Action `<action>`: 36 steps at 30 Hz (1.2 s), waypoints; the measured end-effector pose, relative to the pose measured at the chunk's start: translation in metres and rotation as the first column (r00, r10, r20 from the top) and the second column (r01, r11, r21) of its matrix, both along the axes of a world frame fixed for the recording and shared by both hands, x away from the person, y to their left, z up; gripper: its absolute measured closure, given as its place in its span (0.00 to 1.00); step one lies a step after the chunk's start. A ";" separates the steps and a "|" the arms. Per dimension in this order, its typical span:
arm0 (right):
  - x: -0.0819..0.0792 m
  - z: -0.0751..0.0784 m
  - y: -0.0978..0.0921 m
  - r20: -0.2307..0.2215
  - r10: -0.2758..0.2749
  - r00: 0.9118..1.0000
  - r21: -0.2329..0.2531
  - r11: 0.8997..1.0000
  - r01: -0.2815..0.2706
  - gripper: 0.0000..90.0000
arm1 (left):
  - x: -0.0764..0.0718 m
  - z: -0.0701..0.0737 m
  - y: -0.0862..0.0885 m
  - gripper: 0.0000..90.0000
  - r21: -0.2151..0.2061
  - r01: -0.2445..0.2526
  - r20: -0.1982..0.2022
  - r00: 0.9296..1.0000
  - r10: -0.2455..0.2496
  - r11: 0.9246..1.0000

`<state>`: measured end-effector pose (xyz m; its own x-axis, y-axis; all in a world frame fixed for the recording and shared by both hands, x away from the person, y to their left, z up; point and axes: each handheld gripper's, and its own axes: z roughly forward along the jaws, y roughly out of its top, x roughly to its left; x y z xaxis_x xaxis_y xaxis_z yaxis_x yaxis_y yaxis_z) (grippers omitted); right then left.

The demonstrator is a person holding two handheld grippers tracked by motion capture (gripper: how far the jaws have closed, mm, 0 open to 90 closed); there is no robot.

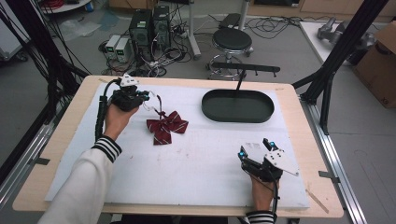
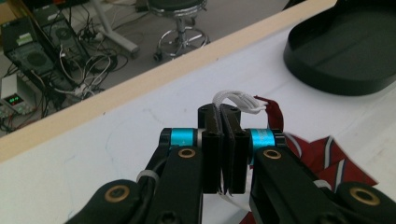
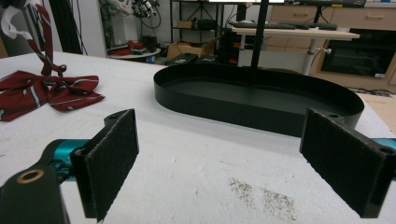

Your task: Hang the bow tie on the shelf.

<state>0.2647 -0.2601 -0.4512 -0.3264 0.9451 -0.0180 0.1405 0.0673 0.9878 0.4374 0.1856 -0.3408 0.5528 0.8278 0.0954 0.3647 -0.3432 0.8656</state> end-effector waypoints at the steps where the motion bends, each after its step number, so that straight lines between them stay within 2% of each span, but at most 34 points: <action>1: 0.000 0.000 0.000 0.001 0.000 1.000 -0.002 1.000 0.000 0.12 | 0.000 0.003 -0.003 0.97 -0.003 0.005 0.008 1.000 -0.005 1.000; 8: 0.000 0.000 0.000 -0.004 -0.001 1.000 0.005 1.000 0.001 0.12 | 0.000 0.019 -0.020 0.97 -0.009 0.033 0.051 0.998 -0.033 0.999; 9: 0.000 0.000 0.000 -0.003 0.000 1.000 0.006 1.000 0.000 0.12 | 0.000 0.024 -0.027 0.97 -0.010 0.037 0.062 0.997 -0.037 0.999; 15: 0.000 0.000 -0.001 -0.004 0.003 1.000 0.009 1.000 -0.003 0.12 | 0.002 0.035 -0.044 0.97 -0.017 0.058 0.073 0.996 -0.057 0.998; 22: 0.000 0.000 -0.001 -0.002 0.003 1.000 0.017 1.000 -0.003 0.12 | 0.004 0.051 -0.074 0.97 -0.022 0.096 0.109 0.990 -0.093 0.995; 31: 0.000 0.000 -0.001 0.001 0.002 1.000 0.017 1.000 -0.002 0.12 | 0.003 0.059 -0.101 0.97 -0.038 0.150 0.131 0.981 -0.144 0.988; 36: 0.000 0.000 -0.002 0.003 0.001 1.000 0.018 1.000 -0.001 0.12 | 0.003 0.062 -0.110 0.97 -0.045 0.165 0.139 0.978 -0.157 0.985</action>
